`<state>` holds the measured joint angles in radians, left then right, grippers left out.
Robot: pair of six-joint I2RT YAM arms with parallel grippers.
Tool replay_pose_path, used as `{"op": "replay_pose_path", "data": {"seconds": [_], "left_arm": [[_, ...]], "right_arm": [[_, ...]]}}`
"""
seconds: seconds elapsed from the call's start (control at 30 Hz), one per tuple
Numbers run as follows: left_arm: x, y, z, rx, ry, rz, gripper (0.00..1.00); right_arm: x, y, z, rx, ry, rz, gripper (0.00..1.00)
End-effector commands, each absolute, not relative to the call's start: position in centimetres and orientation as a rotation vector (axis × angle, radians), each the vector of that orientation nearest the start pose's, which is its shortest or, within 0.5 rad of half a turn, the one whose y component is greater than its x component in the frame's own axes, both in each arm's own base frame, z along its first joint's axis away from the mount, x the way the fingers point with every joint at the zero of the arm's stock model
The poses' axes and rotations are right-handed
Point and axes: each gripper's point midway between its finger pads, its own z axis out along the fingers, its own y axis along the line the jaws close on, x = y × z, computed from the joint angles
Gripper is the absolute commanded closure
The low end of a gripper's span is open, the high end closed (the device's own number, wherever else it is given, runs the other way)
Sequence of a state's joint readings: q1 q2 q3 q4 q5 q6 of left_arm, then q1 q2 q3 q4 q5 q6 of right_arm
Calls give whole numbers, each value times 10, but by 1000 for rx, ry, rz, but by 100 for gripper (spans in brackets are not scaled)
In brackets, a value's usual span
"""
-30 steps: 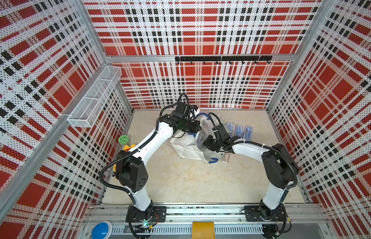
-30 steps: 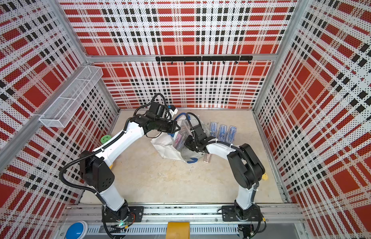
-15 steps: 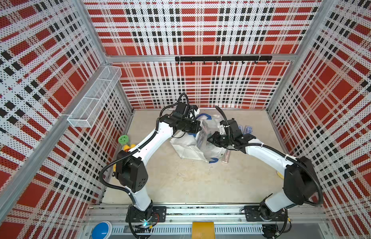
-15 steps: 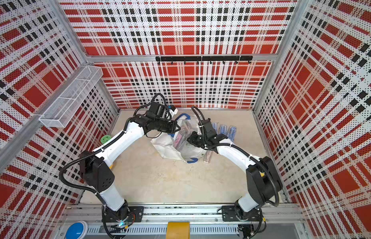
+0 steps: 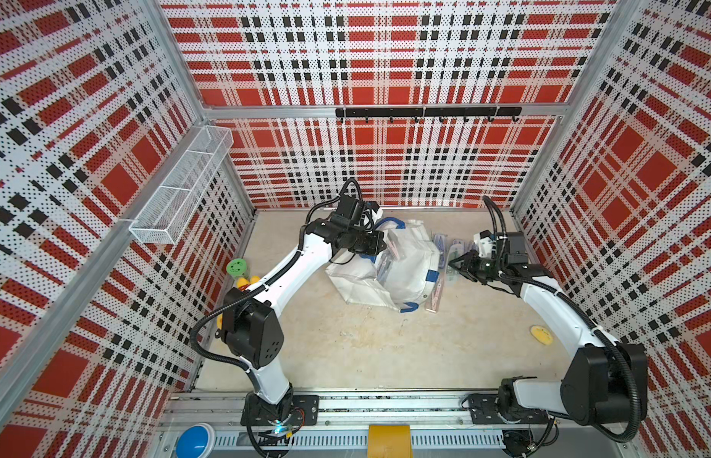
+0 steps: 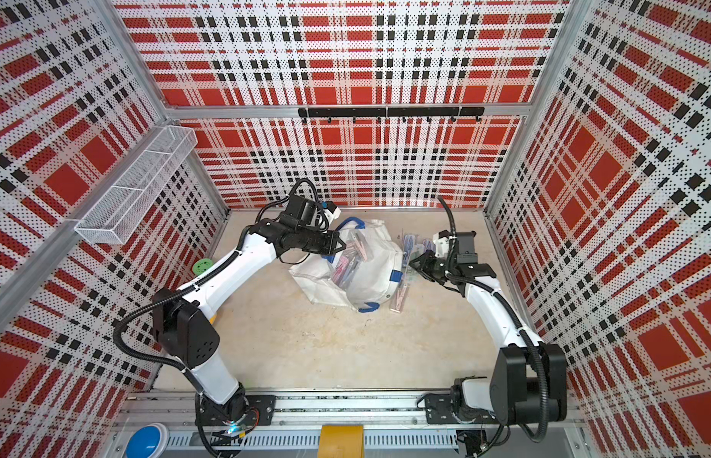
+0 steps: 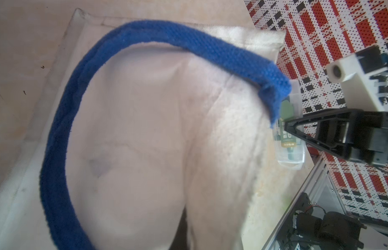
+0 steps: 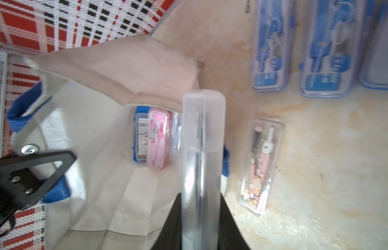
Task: Take out the compass set from the canvas bag
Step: Place the compass set at the center of the board.
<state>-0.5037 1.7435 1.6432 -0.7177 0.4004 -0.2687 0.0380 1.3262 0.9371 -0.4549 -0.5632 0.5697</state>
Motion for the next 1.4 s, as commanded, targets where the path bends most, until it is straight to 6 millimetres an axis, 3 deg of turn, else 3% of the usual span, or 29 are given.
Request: {"op": "replay_pose_path", "data": {"seconds": [0.0,0.23,0.43,1.0,1.23,1.37], "left_arm": [[382,-288,265,495,2353,-864,100],[383,-289,266,495,2353,-868,100],[382,-290,266,497,2357,-871,100],[381,-290,263,500,2368,-871,100],[381,-290,264,501,2364,-871,100],[381,-290,265,500,2363,-872,100]], "right_arm": [[329,98,139,368,2503,954,87],[320,95,81,439,2604,934,86],[321,95,55,493,2628,936,86],[324,96,14,601,2659,962,84],[319,90,15,627,2677,906,75],[315,87,21,638,2678,877,65]]}}
